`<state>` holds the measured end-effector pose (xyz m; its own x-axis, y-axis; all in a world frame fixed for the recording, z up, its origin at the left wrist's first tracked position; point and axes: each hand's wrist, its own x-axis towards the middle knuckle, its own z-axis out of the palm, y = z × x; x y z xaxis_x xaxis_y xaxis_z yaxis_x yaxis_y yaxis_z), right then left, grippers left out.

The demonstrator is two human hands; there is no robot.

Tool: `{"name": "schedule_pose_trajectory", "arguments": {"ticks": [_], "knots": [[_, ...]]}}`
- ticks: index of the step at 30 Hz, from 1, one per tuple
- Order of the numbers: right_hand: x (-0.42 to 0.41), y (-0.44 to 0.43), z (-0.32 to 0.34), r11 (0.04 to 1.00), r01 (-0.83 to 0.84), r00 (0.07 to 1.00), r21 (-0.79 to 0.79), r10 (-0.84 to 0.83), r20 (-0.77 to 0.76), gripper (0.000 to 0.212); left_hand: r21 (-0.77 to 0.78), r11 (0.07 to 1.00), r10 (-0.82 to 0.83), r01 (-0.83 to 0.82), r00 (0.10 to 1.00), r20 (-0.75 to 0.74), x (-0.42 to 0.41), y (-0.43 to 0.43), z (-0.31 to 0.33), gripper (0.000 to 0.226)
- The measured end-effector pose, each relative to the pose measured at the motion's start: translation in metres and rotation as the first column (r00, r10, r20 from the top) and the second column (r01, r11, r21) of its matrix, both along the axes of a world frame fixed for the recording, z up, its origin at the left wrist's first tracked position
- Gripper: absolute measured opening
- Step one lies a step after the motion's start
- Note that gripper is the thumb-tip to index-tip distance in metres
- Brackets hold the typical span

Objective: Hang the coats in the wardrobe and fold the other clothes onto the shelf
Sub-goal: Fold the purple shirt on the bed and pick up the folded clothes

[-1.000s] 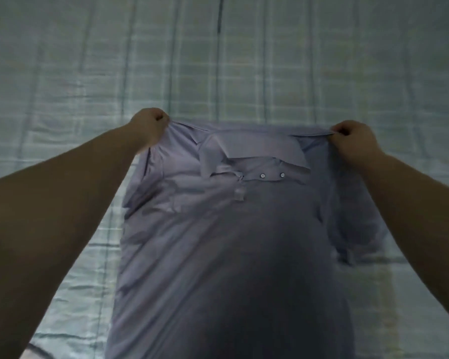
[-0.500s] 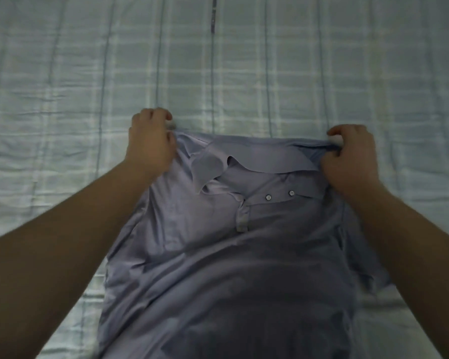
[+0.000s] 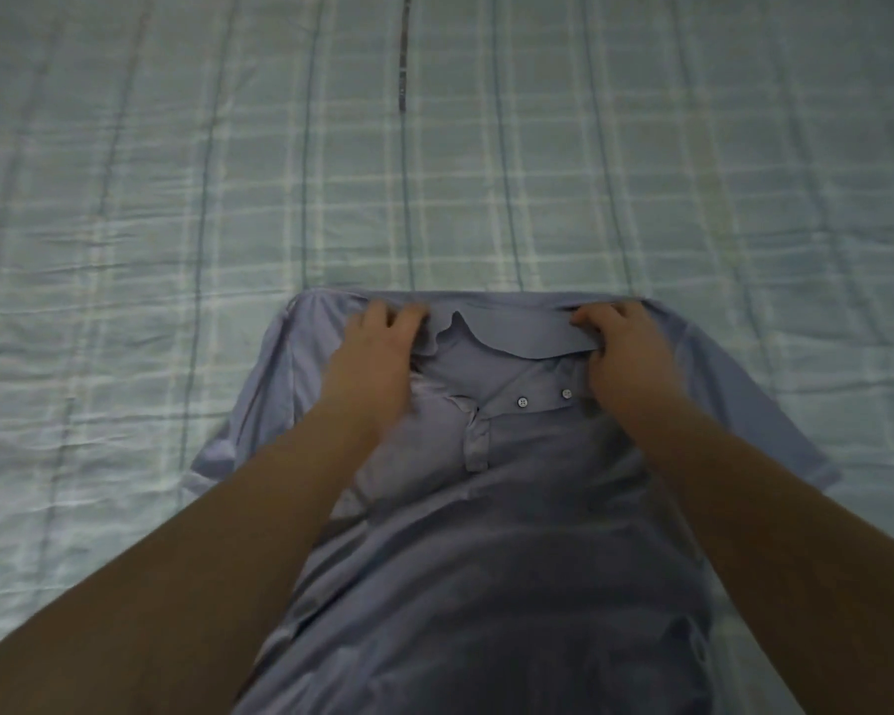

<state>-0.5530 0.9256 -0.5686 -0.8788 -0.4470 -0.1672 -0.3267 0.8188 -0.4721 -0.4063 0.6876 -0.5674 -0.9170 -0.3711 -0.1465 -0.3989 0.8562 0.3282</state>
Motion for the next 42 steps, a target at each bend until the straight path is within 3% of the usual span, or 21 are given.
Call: {"name": "schedule_pose_trajectory", "arguments": {"ticks": [3,6,8,14,19,25,30,33,35,38,42], "knots": [[0.003,0.014,-0.011,0.993,-0.079,0.996,-0.092,0.074,-0.057,0.049,0.030,1.000,-0.001,0.004,0.992,-0.125,0.015,-0.024,-0.012,0.055],[0.005,0.030,-0.026,0.976,-0.218,0.968,-0.021,0.213,-0.134,0.054,0.088,0.991,-0.082,0.097,0.984,-0.157,0.033,-0.050,-0.028,0.054],[0.007,0.039,-0.031,0.969,-0.241,0.957,0.054,0.246,-0.153,0.055,0.089,0.993,-0.066,0.077,0.990,-0.124,0.040,-0.058,-0.033,0.057],[0.018,0.041,-0.018,0.953,-0.218,0.942,0.208,0.262,-0.212,0.063,-0.129,0.989,-0.060,0.069,0.996,0.072,0.050,-0.032,-0.025,0.064],[0.022,0.019,-0.005,0.969,-0.219,0.951,0.111,0.238,-0.199,0.060,-0.097,0.975,-0.203,0.199,0.979,-0.025,0.033,-0.007,-0.011,0.058],[0.013,0.013,-0.035,0.906,-0.216,0.951,0.363,0.279,-0.131,0.064,-0.158,0.968,-0.159,0.195,0.963,0.215,0.010,0.007,-0.035,0.070],[0.012,0.014,-0.040,0.900,-0.206,0.956,0.383,0.270,-0.119,0.064,-0.150,0.968,-0.159,0.201,0.955,0.250,0.009,0.008,-0.040,0.064],[0.011,0.020,-0.033,0.931,-0.225,0.957,0.287,0.267,-0.116,0.064,-0.175,0.964,-0.146,0.199,0.950,0.276,0.005,0.011,-0.030,0.062],[0.012,0.032,-0.025,0.970,-0.195,0.968,0.146,0.215,-0.132,0.059,-0.201,0.962,-0.142,0.186,0.966,0.216,0.002,0.022,-0.020,0.060],[0.019,0.068,-0.013,0.998,-0.046,0.990,-0.045,0.039,-0.138,0.052,-0.119,0.965,-0.230,0.233,0.972,0.041,-0.008,0.060,-0.003,0.060],[0.024,0.139,0.000,0.967,0.241,0.961,-0.079,-0.249,-0.117,0.054,0.046,0.940,-0.324,0.339,0.924,-0.203,-0.021,0.147,0.009,0.045]]}}
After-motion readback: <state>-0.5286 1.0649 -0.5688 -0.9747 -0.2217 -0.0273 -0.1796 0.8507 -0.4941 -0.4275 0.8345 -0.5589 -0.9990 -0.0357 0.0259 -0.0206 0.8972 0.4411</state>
